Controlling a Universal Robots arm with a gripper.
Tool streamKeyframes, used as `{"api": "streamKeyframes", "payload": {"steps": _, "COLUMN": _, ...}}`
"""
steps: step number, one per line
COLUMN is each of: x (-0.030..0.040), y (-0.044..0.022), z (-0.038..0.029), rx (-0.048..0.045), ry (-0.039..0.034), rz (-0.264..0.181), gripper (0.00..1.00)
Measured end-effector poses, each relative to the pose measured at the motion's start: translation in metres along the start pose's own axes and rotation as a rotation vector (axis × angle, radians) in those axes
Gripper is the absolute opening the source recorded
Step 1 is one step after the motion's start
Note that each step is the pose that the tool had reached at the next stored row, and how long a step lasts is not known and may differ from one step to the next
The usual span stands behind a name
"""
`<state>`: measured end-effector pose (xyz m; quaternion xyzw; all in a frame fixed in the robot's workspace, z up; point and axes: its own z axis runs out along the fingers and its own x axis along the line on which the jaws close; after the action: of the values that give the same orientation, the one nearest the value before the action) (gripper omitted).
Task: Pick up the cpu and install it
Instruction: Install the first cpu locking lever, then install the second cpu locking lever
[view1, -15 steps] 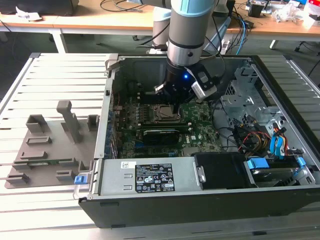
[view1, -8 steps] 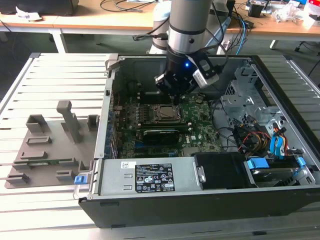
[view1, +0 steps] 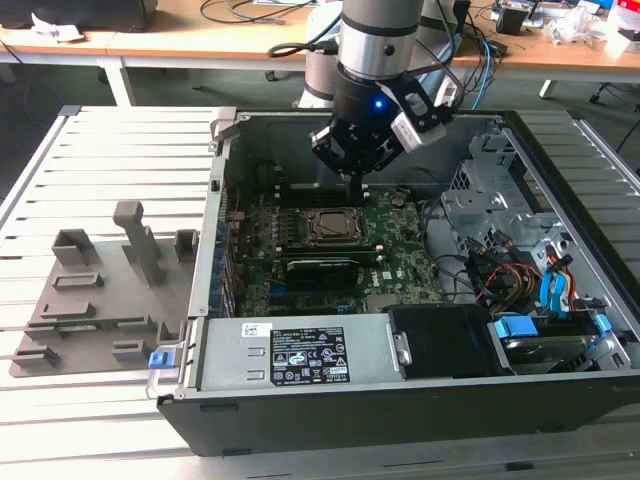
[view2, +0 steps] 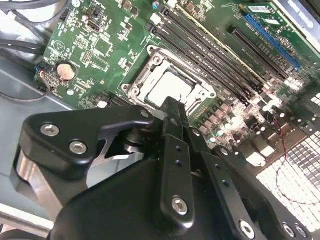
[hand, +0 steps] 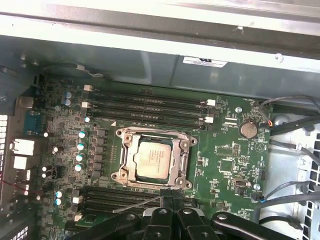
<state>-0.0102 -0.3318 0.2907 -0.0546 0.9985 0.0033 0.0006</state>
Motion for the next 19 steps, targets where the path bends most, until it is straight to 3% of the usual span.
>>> {"api": "streamKeyframes", "payload": {"steps": 15, "x": 0.0000, "y": -0.0003, "z": -0.0001, "rx": -0.0003, "ry": 0.0001, "rz": 0.000, "gripper": 0.11}}
{"api": "streamKeyframes", "payload": {"steps": 19, "x": 0.0020, "y": -0.0182, "z": 0.0003, "rx": -0.0013, "ry": -0.0001, "rz": 0.000, "gripper": 0.11}}
